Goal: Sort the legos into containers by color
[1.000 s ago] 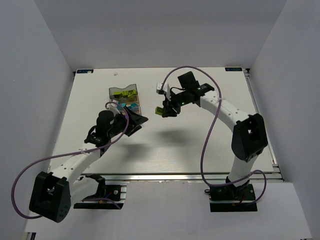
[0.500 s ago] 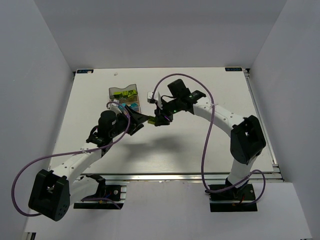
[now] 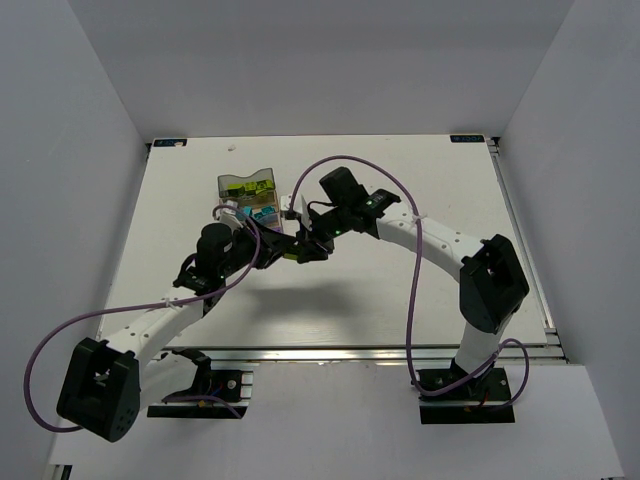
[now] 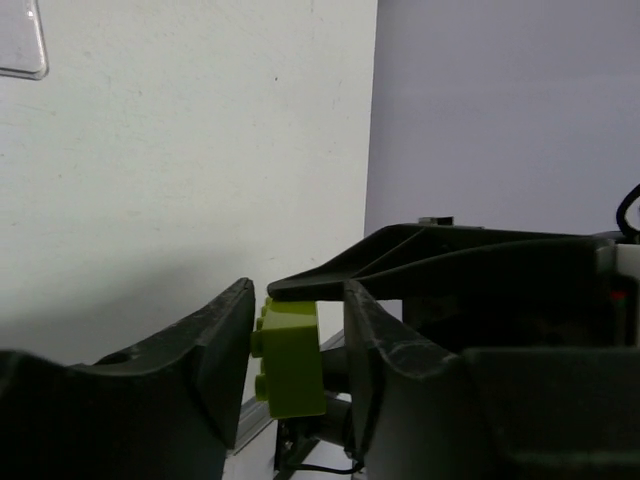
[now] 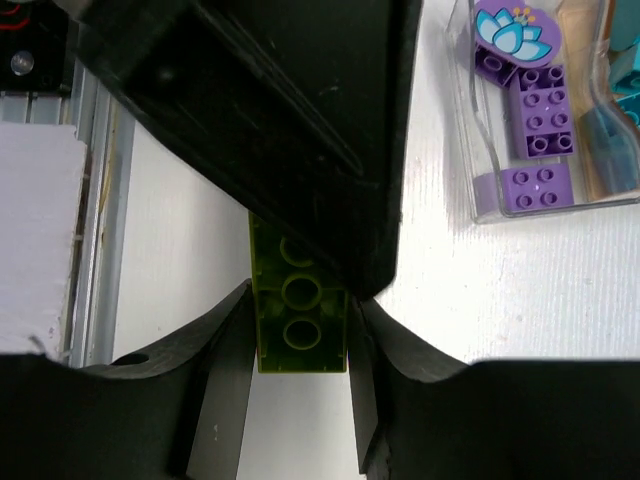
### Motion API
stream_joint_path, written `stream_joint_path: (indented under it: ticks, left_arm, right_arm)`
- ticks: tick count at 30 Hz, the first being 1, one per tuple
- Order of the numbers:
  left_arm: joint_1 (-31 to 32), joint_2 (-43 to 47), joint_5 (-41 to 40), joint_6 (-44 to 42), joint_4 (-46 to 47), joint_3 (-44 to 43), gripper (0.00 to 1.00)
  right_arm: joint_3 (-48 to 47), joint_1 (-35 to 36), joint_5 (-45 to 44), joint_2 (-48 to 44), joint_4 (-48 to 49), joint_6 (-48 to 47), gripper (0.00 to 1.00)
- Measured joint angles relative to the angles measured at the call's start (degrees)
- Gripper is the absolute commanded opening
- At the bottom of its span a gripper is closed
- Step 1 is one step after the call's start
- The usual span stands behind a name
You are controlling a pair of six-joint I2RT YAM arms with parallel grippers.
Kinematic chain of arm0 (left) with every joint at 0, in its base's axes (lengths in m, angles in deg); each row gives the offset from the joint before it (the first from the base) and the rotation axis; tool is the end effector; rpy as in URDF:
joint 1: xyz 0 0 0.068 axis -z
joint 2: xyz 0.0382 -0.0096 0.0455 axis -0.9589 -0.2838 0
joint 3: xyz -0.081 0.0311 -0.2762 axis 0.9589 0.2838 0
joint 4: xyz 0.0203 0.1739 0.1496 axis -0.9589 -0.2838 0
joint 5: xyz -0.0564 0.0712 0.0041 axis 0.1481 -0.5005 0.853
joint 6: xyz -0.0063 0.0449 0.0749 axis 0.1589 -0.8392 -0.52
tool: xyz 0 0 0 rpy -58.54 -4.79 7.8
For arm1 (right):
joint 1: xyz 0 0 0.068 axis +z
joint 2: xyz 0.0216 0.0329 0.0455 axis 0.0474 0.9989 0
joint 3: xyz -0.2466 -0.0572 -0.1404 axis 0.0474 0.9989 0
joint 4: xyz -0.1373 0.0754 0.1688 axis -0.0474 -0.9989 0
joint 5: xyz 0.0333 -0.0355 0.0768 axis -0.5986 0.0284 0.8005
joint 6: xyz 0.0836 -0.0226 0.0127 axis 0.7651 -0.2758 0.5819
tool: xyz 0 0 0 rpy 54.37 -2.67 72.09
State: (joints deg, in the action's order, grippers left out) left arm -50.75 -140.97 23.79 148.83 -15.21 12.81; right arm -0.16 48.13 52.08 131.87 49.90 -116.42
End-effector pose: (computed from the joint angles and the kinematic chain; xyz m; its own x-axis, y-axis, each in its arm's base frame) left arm 0.2078 -0.1144 0.2467 -0.7197 -0.6457 -0.2551 -0.0499 0.4145 -0.9087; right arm 0.2418 0.3137 0.2859 0.0608 -0.5524 -0.8313 -0.9968 -0.0761 -0.0224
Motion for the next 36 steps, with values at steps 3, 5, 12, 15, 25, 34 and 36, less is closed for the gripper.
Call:
stream_joint_path:
  ticks: [3,5,12,15,25,34,36]
  left_arm:
    - [-0.02,-0.04,-0.09,-0.13,0.04,0.63,0.47]
    - [0.07,-0.11,0.04,-0.04,0.02,0.79,0.47]
    - [0.15,-0.81,0.52,0.00,0.26,0.79,0.32]
    - [0.20,-1.11,0.55,-0.13,0.42,0.76,0.23]
    - [-2.49,-6.08,-0.85,-8.92,-12.48,-10.84,0.06]
    - [-13.73,-19.08,-6.56,-20.70,-25.35,-31.04,0.02]
    - [-14.69,-24.06,-9.16,-23.39,-28.02,-37.05,0.02]
  right_arm:
    - [0.00,-0.02,-0.39,-0.09,0.42,-0.07,0.05]
    - [0.00,0.00,-0.68,-0.09,0.46,-0.07,0.06]
    - [0.00,0.00,-1.29,-0.09,0.68,-0.07,0.26]
    - [0.02,0.00,-1.86,-0.09,0.68,-0.07,0.66]
    - [4.37,-0.79,-4.04,-1.73,4.20,1.27,0.89]
    - [10.47,-5.40,-5.03,-6.78,6.93,2.67,0.79]
    - [11.15,-6.47,-4.87,-7.19,7.34,2.95,0.62]
